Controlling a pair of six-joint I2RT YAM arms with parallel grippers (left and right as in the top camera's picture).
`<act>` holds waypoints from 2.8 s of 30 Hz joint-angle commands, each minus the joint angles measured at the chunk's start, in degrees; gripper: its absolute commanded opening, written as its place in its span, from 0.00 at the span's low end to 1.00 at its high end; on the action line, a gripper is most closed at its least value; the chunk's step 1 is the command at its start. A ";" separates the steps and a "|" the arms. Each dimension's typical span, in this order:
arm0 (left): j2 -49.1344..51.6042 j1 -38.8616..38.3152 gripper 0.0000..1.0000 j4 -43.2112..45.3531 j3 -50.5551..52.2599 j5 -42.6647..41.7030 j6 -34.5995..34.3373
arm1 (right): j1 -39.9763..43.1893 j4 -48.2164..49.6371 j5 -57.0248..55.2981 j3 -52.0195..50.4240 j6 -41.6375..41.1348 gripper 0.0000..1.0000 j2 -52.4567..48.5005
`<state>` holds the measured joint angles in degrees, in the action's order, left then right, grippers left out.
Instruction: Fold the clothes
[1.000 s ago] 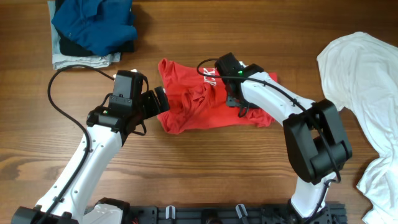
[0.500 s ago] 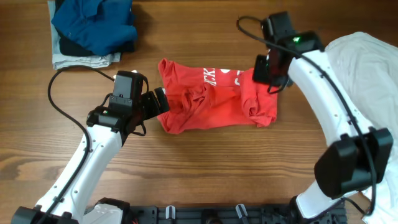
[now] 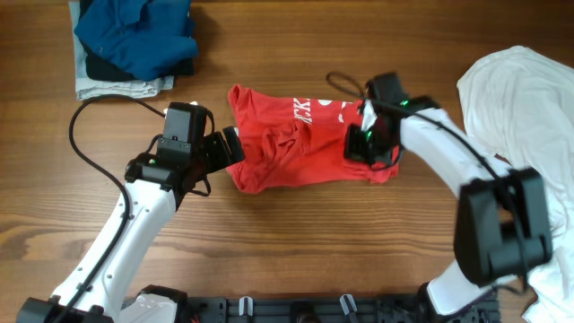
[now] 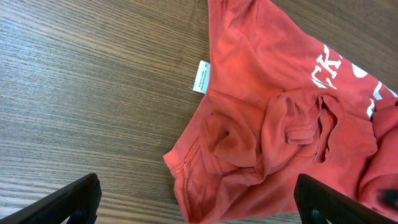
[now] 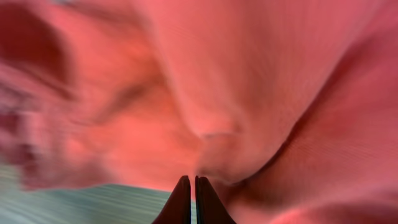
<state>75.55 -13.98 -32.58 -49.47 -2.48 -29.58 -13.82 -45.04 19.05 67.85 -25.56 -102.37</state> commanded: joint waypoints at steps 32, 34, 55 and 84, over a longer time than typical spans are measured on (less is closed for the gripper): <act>0.33 0.04 1.00 -2.43 -0.68 0.13 0.87 | 6.69 15.89 26.21 -8.20 10.36 0.19 -10.25; 0.33 0.04 1.00 -2.43 -0.68 0.13 0.87 | 7.13 16.13 25.33 -8.04 9.94 0.06 -11.19; 26.67 16.55 1.00 19.78 -2.27 -38.42 17.42 | 6.93 -7.37 21.38 3.69 15.23 0.99 23.78; 41.44 3.04 0.04 22.69 -2.43 -17.22 3.87 | 6.93 -14.38 13.86 3.65 17.05 0.97 23.78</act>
<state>112.60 -12.10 -5.32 -54.76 -37.52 -25.26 -6.59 -59.33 34.33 71.46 -9.69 -78.76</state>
